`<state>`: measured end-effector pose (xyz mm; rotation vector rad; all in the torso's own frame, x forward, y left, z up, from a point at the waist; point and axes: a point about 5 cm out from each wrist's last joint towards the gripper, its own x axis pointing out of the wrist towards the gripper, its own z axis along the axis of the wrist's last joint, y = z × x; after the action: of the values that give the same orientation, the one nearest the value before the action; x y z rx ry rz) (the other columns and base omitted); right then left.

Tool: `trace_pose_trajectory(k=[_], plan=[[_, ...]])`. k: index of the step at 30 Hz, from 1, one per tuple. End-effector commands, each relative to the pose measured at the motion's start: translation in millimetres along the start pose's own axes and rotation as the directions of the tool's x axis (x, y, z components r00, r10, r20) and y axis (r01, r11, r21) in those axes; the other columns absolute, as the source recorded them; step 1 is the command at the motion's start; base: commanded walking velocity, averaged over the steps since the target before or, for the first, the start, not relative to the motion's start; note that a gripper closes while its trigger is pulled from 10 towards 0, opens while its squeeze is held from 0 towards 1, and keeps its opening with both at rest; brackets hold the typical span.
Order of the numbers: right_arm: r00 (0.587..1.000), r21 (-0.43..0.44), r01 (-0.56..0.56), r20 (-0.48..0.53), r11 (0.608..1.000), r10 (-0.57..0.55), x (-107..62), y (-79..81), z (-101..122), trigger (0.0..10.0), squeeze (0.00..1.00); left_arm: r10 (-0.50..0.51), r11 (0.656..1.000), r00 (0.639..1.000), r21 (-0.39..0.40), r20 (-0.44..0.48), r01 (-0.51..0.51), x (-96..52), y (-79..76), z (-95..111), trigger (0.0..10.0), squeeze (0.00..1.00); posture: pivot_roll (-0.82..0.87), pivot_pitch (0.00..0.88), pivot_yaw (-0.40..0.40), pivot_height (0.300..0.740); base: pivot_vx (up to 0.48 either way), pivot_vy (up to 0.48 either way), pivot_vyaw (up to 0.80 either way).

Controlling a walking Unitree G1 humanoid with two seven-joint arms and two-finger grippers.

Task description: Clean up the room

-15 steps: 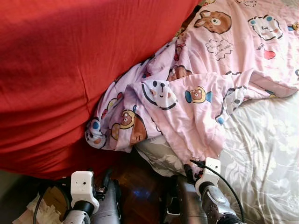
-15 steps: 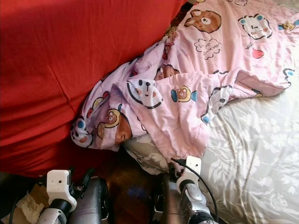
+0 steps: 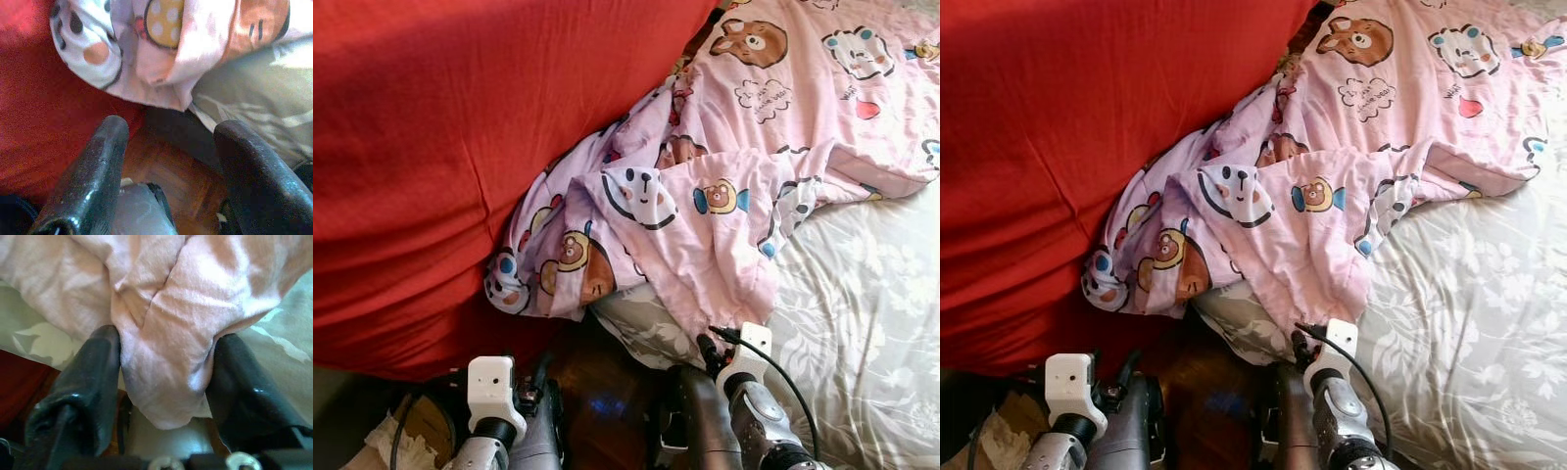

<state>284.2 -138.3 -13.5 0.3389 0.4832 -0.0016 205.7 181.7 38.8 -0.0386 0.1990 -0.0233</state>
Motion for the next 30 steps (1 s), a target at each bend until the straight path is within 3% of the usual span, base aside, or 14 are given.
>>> trace_pose_trajectory(k=[1,8,16,23,25,29,30], plan=[[1.0,0.011,-0.004,-0.013,1.0,0.004,-1.9,-1.7,-5,0.0,0.0,0.003,1.0,0.999,0.009,-0.045,-0.003,-4.6,-1.8,-12,10.0,0.0,0.14,0.319,-0.093,0.624,0.0,0.0,0.0],[1.0,0.01,-0.009,-0.018,1.0,0.009,-2.4,-4.6,-5,0.0,0.0,0.014,1.0,0.998,0.006,-0.063,-0.013,1.8,-0.2,-21,10.0,0.0,0.14,0.27,-0.105,0.624,0.0,0.0,0.0],[0.999,0.025,-0.023,-0.04,0.999,0.024,-8.0,-8.1,-16,0.0,0.0,0.044,0.999,0.987,0.008,-0.156,-0.043,10.7,6.4,-49,10.0,0.0,0.12,0.172,-0.11,0.624,0.0,0.0,0.0],[0.998,0.02,0.016,-0.069,1.0,-0.015,-19.4,-26.0,-32,0.0,0.0,0.083,0.996,0.965,0.006,-0.247,-0.084,9.9,12.2,-70,10.0,0.0,0.09,0.111,-0.094,0.624,0.0,0.0,0.0],[0.992,-0.005,0.05,-0.113,0.999,-0.05,-27.9,-38.0,-44,0.0,0.0,0.099,0.995,0.951,0.023,-0.292,-0.096,7.1,16.1,-81,10.0,0.0,0.08,0.092,-0.085,0.624,0.0,0.0,0.0],[0.985,-0.038,0.073,-0.154,0.997,-0.078,-34.6,-45.4,-54,0.0,0.0,0.107,0.994,0.935,0.04,-0.338,-0.1,3.3,20.3,-90,10.0,0.0,0.08,0.075,-0.066,0.624,0.0,0.0,0.0],[0.976,-0.083,0.083,-0.197,0.993,-0.098,-40.3,-50.1,-63,4.5,0.0,0.111,0.994,0.922,0.053,-0.37,-0.098,-0.3,23.1,-96,10.0,0.0,0.07,0.075,-0.056,0.624,0.0,0.0,0.0]])
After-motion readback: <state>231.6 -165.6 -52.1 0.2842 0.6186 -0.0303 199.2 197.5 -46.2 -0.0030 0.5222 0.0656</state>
